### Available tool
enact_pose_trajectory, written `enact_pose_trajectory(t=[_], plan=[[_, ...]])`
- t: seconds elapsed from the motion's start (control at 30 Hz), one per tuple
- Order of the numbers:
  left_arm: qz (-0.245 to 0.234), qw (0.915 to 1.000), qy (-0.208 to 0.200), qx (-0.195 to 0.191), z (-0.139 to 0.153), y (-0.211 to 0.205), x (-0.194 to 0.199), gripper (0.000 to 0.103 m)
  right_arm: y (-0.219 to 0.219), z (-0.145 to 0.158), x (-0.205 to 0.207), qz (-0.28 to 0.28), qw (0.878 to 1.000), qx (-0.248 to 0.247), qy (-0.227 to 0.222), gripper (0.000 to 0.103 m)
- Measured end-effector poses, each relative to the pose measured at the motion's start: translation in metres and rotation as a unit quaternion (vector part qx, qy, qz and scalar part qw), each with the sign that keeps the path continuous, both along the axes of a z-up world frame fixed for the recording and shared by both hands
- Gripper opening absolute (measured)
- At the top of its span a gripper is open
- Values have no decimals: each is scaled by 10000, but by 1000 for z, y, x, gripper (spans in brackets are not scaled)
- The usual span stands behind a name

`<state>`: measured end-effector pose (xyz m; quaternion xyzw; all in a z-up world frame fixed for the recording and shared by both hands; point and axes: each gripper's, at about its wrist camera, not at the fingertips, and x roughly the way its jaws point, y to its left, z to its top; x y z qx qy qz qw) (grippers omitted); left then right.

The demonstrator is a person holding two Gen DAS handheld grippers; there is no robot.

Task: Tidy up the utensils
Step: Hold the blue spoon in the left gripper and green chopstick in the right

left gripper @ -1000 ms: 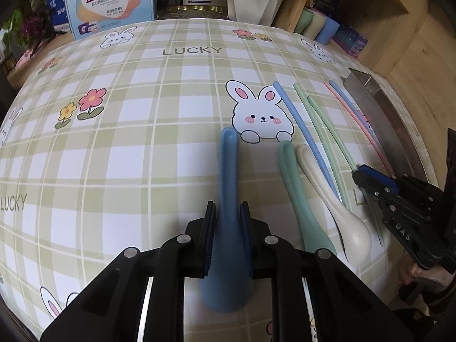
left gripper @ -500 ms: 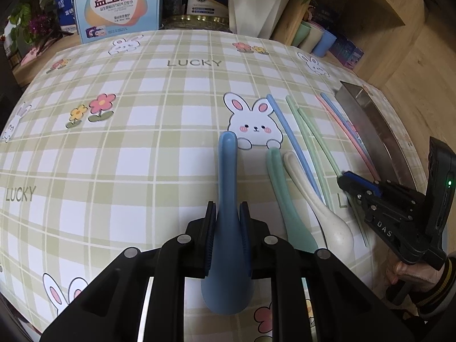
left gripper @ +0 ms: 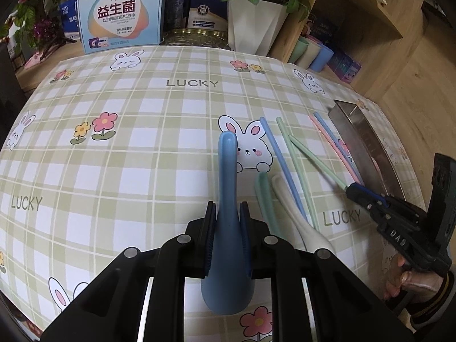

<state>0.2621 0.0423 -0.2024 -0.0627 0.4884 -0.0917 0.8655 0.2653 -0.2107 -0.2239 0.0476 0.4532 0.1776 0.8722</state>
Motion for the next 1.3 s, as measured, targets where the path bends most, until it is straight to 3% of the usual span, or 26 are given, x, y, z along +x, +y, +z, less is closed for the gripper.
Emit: enact_pose_trajectory(t=[0.23,0.93,1.03,1.07,1.17,1.3], plan=[[29,10000,56,-28,-3,-2,-3,16,4,-24,3,6,9973,-287,669,6],[65,9999,-29,-130,-5,-11,-15,16,28,-23,27,277,9940,-922,517,7],[150,9998,-75,-113,-5,-10,-18,14,25,-24,24,221,9950,-828,514,7],[182,9997,-88,-109,-5,-10,-19,4,23,-24,22,206,9957,-733,532,7],[233,9996,-119,-125,-5,-9,-22,4,11,-25,15,89,9978,-274,599,6],[257,9995,-22,-161,-9,-8,-18,4,5,-26,7,42,9982,-192,561,6]])
